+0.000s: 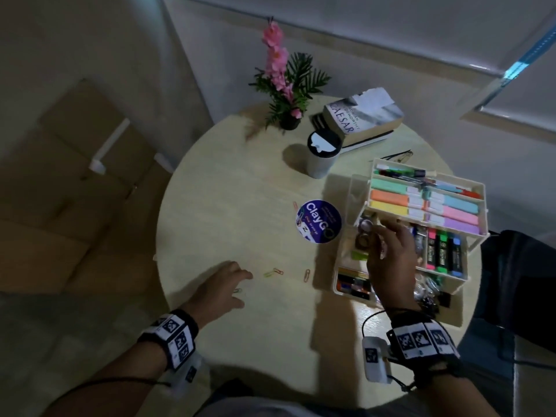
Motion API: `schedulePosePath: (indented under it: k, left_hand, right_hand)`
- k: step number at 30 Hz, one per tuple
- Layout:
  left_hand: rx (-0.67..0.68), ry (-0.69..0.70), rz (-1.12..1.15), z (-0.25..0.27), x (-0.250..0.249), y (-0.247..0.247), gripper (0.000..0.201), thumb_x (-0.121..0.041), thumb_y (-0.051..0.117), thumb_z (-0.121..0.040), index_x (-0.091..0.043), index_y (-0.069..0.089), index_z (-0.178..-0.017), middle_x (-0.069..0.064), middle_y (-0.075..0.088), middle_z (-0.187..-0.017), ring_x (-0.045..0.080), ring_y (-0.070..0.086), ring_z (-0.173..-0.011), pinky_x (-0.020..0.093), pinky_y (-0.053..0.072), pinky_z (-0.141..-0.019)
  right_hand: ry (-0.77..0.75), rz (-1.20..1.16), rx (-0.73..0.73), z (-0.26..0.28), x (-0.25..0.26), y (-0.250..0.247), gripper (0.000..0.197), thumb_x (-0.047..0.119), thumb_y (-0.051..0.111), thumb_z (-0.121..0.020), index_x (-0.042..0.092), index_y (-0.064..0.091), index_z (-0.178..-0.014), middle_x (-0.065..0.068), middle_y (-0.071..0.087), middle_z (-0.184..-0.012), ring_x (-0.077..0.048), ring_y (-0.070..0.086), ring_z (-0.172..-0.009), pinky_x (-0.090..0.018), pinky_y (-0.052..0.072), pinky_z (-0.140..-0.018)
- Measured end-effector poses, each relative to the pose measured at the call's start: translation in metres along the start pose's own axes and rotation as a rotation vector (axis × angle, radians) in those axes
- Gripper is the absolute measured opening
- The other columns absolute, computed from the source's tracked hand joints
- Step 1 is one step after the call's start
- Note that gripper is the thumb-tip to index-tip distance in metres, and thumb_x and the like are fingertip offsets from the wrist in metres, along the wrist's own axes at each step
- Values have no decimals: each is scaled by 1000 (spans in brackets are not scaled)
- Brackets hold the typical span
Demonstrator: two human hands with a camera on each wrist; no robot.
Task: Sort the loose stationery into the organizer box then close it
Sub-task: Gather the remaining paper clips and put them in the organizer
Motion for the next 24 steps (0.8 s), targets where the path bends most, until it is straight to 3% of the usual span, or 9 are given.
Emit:
schedulePosePath:
  k: [2,5,7,9,11,13,17,20,24]
  left_hand:
    - [-33,24,63,1,8,2,53,-18,90,-76,-14,71,-126,0,61,-112,13,58,-102,28,53,-88]
    - [-85,74,106,-5,8,-5,31,-11,86,-82,-7,78,-112,6,69,-104,23,69,-95,30,55,-84]
    - [-109,77,84,-7,11,-9,33,-15,87,-81,-9,78,-113,3,70,-107,20,68,-98,26,52,-84]
    - [-128,45,67,-7,22,-14,39,-24,90,-78,-14,78,-114,-1,70,-109,15,66,-98,29,53,-84]
    - [-116,50,44,-6,27,-14,34,-29,88,-79,-15,80,-109,0,72,-103,18,67,-95,30,53,-80]
    - [-89,94,12,-7,20,-11,18,-30,83,-85,-15,80,-95,3,71,-93,23,68,-88,31,50,-73]
    - [-84,146,-90,-12,-6,-5,23,-34,68,-97,-12,75,-97,6,66,-99,25,64,-93,36,50,-78]
    - [-58,130,-175,-18,-22,5,27,-35,64,-98,-11,70,-108,8,62,-109,25,59,-102,38,47,-85]
    - [-2,135,-246,-27,-29,14,22,-20,57,-103,-9,74,-110,12,64,-110,30,63,-104,38,50,-83]
  right_hand:
    - [-49,-37,86,13,36,21,29,-10,65,-88,4,73,-112,-11,65,-113,-20,60,-100,-29,53,-89]
    - [42,-30,379,51,61,98,25,-1,66,-91,8,73,-114,-9,68,-107,-20,64,-85,-33,56,-79]
    - [166,73,492,81,52,144,27,10,70,-92,4,69,-118,-17,64,-112,-32,66,-92,-39,57,-82]
    - [194,214,562,104,43,178,21,23,69,-93,11,73,-111,-18,64,-109,-40,60,-100,-44,51,-83]
    - [141,371,613,118,44,204,30,45,52,-98,27,73,-111,-10,64,-112,-35,52,-106,-44,42,-87]
    - [150,406,608,124,48,221,48,60,46,-94,23,66,-119,-5,57,-122,-29,45,-111,-41,37,-93]
    - [24,261,539,121,80,225,34,15,75,-82,13,62,-114,-8,53,-116,-27,48,-104,-41,47,-87]
    - [2,177,575,121,77,225,50,7,81,-79,12,64,-126,-9,55,-121,-26,53,-106,-32,54,-81]
    - [-82,235,596,108,63,228,36,1,76,-81,9,70,-116,-9,61,-106,-28,60,-95,-35,55,-76]
Point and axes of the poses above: each hand's wrist, its own z-axis away from the middle knuckle, its own y-axis out of the palm, x = y × z, the point moved 10 cm from there along -z, towards the middle knuckle
